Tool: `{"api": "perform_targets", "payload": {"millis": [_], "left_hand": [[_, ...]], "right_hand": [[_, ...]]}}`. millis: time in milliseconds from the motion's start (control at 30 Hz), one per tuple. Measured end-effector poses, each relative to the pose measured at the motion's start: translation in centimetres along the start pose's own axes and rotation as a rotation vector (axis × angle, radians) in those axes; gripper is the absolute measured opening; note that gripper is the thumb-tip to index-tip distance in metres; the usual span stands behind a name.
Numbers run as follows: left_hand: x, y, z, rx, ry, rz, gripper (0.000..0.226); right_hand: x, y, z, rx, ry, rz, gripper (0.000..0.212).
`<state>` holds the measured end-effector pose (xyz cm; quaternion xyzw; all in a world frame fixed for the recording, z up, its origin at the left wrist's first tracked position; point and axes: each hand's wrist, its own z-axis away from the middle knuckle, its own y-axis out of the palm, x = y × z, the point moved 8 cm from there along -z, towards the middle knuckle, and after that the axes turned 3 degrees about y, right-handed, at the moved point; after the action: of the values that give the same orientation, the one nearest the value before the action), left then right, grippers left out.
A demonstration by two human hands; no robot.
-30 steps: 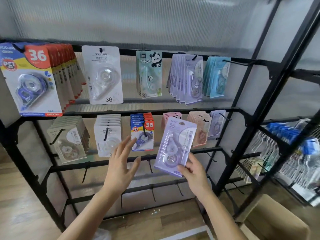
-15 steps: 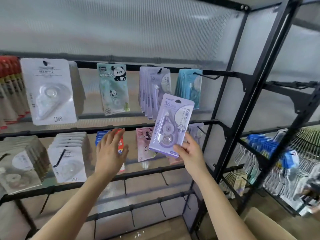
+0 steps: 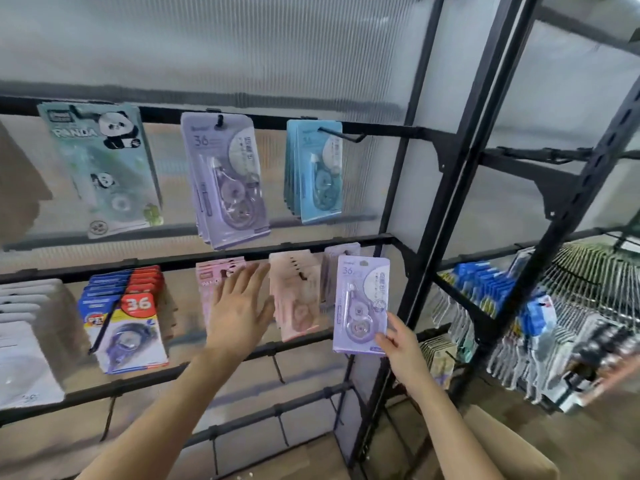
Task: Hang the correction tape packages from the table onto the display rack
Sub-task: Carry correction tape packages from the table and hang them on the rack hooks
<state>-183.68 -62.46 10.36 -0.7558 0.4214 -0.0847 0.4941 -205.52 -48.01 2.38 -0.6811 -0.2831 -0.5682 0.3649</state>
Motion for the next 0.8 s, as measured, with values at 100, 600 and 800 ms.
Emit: {"api": "perform_targets", "payload": {"millis": [100,600,800], "left_hand": [[-0.1,0.2,-1.0,-0.032,-0.006,-0.071,0.05],[1.0,1.1,-0.9,0.033,-0.121,-0.226,0.051],[1.4,1.7,-0.5,0.071,-0.155,-0.246,0.052]], "right_hand": [[-1.8,-1.2,-1.6,0.007,0.061,0.007,0.036],[-6.5,-2.5,-7.5,-0.066,0.218,0.084,0.022],[-8.4,-2.8,-11.5,-0.227,0.388,-0.031,0.01]]}}
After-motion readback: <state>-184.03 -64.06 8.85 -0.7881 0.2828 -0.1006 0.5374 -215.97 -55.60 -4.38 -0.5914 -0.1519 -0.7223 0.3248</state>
